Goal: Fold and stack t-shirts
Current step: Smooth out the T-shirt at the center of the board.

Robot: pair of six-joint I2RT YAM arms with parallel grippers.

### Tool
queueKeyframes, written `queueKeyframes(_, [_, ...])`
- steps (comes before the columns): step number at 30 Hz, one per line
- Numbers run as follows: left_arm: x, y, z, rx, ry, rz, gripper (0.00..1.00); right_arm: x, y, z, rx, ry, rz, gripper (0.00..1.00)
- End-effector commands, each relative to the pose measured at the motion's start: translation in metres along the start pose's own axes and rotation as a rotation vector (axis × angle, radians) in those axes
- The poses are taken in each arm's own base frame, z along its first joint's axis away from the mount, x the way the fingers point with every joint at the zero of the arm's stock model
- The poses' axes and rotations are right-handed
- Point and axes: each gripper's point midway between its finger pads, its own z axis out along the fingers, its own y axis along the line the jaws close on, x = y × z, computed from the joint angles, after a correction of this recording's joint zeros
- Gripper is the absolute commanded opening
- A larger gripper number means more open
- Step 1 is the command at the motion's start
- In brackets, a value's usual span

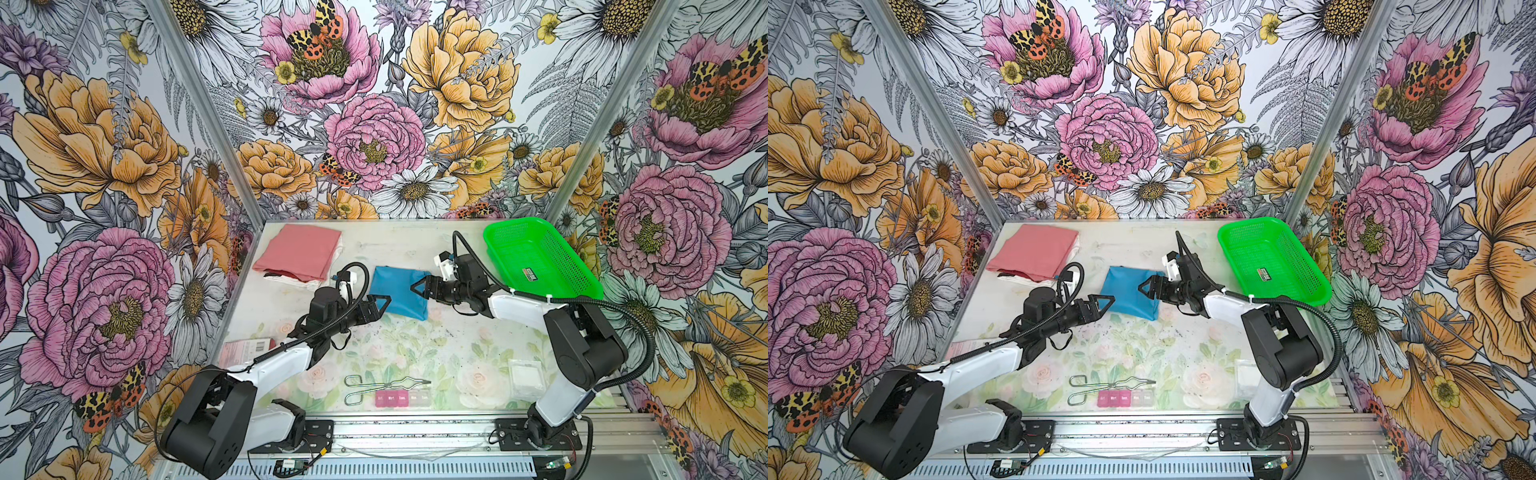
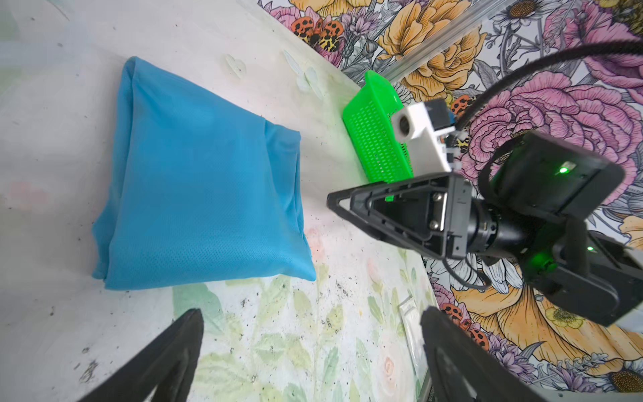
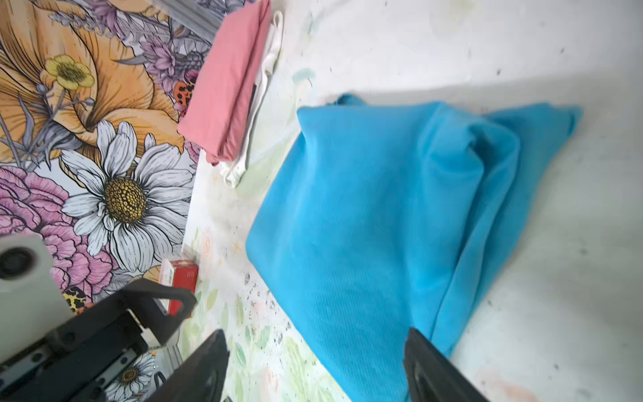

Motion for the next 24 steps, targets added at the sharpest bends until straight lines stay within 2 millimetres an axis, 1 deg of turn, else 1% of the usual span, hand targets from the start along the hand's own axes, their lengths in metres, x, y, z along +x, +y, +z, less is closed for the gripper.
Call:
queueKeyframes(1, [-0.015, -0.014, 0.012, 0.072, -0.04, -0.013, 0.99, -0.02, 0.005, 0.019, -0.075, 0.01, -0.016, 0.81])
queueKeyframes(4, [-0.023, -0.006, 0.021, 0.083, -0.08, -0.048, 0.99, -0.031, 0.011, 0.041, -0.164, 0.019, 0.012, 0.8])
queueKeyframes(5, [-0.024, -0.005, 0.024, 0.093, -0.082, -0.057, 0.99, -0.033, 0.01, 0.047, -0.176, 0.018, 0.027, 0.8])
queueKeyframes(7, [-0.028, -0.003, 0.03, 0.108, -0.092, -0.068, 0.99, -0.035, 0.004, 0.061, -0.186, 0.027, 0.047, 0.8])
queueKeyframes(9, [-0.029, 0.0, 0.037, 0.118, -0.09, -0.072, 0.99, -0.037, -0.003, 0.071, -0.171, 0.03, 0.058, 0.8])
queueKeyframes(11, [-0.03, 0.001, 0.042, 0.134, -0.092, -0.077, 0.99, -0.038, -0.016, 0.078, -0.136, 0.026, 0.078, 0.8])
queueKeyframes(17, [-0.037, -0.002, 0.051, 0.162, -0.099, -0.079, 0.99, -0.047, -0.063, 0.081, -0.016, -0.018, 0.146, 0.8])
queueKeyframes(18, [-0.04, -0.002, 0.051, 0.157, -0.105, -0.075, 0.99, -0.046, -0.076, 0.079, 0.028, -0.02, 0.176, 0.8])
queueKeyframes(19, [-0.042, -0.003, 0.051, 0.152, -0.105, -0.069, 0.99, -0.047, -0.084, 0.077, 0.056, -0.035, 0.186, 0.8])
queueKeyframes(21, [-0.046, -0.004, 0.052, 0.141, -0.107, -0.058, 0.99, -0.049, -0.091, 0.073, 0.072, -0.052, 0.196, 0.8])
queueKeyframes(24, [-0.049, 0.0, 0.057, 0.128, -0.104, -0.057, 0.99, -0.053, -0.088, 0.072, 0.056, -0.061, 0.197, 0.8])
